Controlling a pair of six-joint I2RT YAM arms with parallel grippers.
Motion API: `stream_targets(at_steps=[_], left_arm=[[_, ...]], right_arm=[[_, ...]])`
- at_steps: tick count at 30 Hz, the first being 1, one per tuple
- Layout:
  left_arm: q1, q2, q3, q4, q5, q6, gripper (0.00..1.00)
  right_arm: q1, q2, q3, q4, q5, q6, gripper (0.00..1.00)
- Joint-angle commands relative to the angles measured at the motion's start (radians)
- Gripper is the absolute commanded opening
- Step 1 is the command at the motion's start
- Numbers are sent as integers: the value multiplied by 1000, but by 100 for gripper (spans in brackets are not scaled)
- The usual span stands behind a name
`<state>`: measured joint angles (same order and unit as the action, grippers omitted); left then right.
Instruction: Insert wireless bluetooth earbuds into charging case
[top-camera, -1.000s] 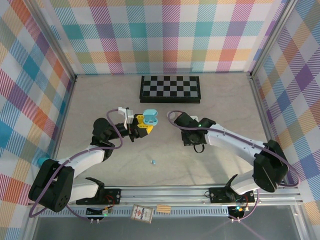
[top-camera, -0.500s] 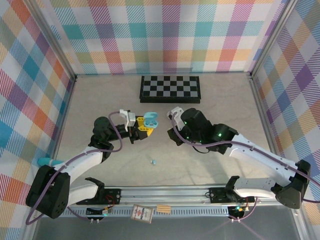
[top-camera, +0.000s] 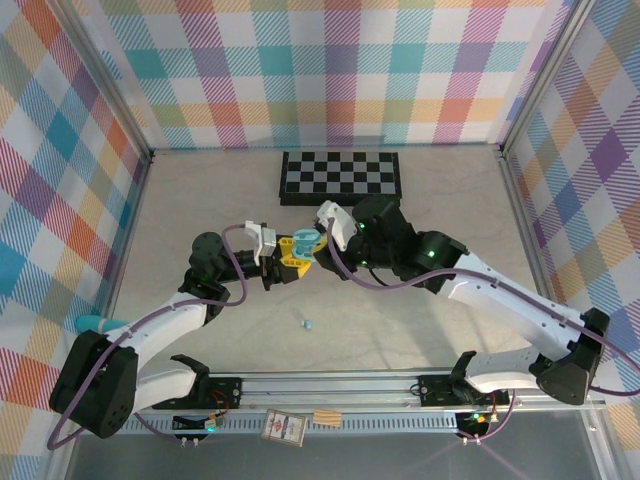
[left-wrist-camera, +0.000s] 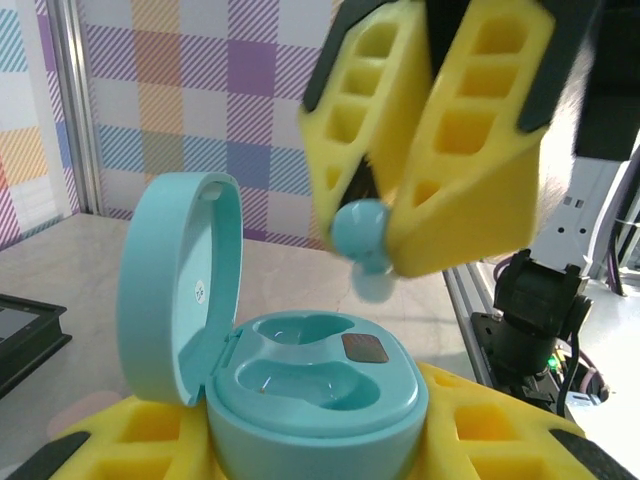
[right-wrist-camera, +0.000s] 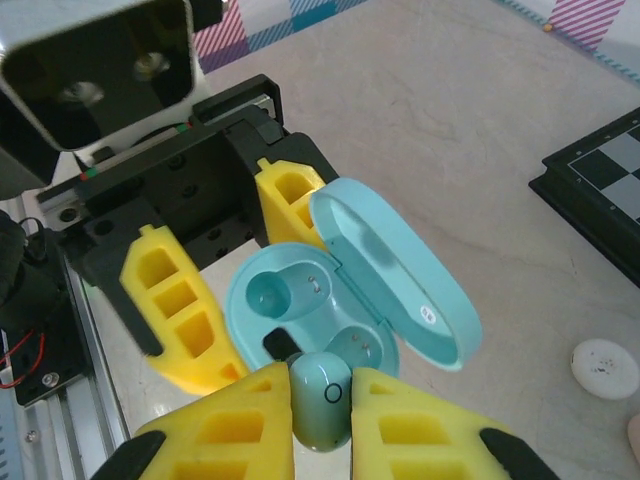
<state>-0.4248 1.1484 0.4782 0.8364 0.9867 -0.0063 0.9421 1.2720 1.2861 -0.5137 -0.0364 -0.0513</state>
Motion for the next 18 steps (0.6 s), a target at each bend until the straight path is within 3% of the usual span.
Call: stream_targets(at_steps=[1, 18], left_arm=[[-11, -26, 36, 16, 34, 9, 33], [-18, -32, 35, 20, 44, 2, 34]], right_arm=[[-2, 15, 38, -3, -15, -62, 17], [-14, 32, 37, 4, 26, -55, 16]])
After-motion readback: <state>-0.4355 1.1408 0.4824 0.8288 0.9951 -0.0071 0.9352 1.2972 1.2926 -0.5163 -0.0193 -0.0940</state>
